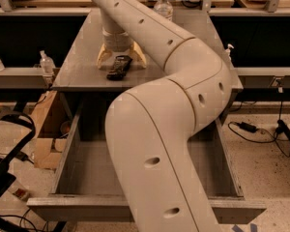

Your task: Place rxbar chocolate into top drawer

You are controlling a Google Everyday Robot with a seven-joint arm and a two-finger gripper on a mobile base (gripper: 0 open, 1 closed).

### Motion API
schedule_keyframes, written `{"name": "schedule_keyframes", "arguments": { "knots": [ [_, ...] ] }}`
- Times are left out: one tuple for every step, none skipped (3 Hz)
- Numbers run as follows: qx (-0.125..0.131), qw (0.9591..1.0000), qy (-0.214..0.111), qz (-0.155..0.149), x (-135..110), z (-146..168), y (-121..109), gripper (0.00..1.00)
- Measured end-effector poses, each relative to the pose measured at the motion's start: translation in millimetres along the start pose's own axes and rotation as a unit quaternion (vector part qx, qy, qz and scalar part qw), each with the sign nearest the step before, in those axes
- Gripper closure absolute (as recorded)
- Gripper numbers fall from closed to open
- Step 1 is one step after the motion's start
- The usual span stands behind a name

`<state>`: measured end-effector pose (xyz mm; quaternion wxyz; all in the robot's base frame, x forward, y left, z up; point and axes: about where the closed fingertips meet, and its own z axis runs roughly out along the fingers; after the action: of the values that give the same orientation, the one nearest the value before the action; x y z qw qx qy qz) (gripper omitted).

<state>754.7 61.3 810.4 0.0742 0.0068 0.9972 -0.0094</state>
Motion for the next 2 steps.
{"name": "schedule_keyframes", "arguments": {
  "knots": [
    [0.0, 1.0, 0.0, 0.0, -1.3, -8.7, -0.2, 0.69],
    [0.0, 1.0, 0.0, 0.0, -2.5, -17.5, -0.4, 0.92]
  ]
}}
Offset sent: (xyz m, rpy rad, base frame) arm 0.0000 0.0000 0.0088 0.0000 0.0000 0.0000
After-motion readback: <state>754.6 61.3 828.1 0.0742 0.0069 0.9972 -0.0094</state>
